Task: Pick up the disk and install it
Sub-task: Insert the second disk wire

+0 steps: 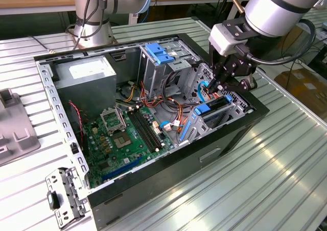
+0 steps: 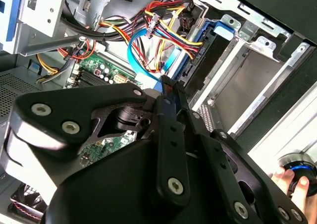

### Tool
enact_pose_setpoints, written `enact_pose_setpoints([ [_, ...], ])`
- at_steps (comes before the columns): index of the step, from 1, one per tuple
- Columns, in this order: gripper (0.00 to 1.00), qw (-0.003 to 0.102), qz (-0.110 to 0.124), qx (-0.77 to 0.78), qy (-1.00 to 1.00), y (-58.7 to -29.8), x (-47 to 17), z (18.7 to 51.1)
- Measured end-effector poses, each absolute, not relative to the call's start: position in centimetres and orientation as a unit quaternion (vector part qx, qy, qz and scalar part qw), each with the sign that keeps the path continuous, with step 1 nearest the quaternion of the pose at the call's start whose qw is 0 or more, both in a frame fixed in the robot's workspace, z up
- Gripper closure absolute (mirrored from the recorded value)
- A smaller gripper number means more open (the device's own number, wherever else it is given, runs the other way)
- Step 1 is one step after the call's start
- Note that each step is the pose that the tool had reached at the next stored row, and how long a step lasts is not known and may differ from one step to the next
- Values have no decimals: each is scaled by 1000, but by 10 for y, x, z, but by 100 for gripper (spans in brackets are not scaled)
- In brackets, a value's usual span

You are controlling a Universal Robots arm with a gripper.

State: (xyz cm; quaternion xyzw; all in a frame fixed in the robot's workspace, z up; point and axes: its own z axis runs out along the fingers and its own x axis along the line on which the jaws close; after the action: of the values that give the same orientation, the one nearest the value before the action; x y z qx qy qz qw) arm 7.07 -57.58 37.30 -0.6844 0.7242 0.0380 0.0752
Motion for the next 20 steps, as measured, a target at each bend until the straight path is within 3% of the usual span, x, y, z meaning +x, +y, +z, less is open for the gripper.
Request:
enact_pose_setpoints([
  [20, 84, 75, 38, -684, 724, -580, 71, 362],
])
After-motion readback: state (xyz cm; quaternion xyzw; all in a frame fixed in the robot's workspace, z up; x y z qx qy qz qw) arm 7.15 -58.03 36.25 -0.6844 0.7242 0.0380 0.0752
